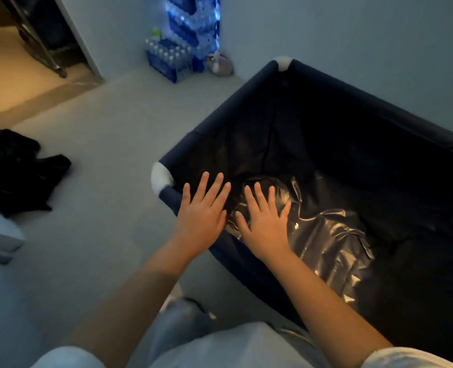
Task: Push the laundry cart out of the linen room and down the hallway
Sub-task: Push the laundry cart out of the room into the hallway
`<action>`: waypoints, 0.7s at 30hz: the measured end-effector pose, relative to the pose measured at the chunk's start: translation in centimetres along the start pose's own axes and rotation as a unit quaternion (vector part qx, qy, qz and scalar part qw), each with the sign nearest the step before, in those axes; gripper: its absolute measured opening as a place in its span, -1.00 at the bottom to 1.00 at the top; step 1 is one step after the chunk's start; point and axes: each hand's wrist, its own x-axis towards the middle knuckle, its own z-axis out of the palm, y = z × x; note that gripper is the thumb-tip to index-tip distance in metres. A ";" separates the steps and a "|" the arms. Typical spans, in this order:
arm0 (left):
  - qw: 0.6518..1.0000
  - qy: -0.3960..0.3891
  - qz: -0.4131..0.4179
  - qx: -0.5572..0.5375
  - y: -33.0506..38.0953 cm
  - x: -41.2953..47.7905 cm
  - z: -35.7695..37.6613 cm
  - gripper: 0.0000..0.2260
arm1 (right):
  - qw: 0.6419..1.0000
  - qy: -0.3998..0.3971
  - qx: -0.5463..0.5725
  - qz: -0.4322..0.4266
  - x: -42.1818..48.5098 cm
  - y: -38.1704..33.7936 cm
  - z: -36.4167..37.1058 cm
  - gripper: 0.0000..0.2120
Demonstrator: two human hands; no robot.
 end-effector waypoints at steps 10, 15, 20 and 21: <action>0.991 -0.062 0.115 0.024 -15.0 7.2 -1.5 -0.49 | 0.993 0.056 -0.002 0.105 8.0 -11.5 1.7 -0.43; 0.978 -0.096 0.184 0.027 -18.6 12.2 0.7 -0.50 | 0.984 0.070 0.011 0.165 13.2 -13.3 3.8 -0.43; 0.964 -0.099 0.245 0.041 -22.4 17.1 1.6 -0.48 | 0.972 0.067 0.037 0.222 18.1 -14.8 5.5 -0.43; 0.961 -0.106 0.253 0.039 -23.1 18.0 1.7 -0.48 | 0.967 0.069 0.045 0.239 18.8 -15.1 5.7 -0.42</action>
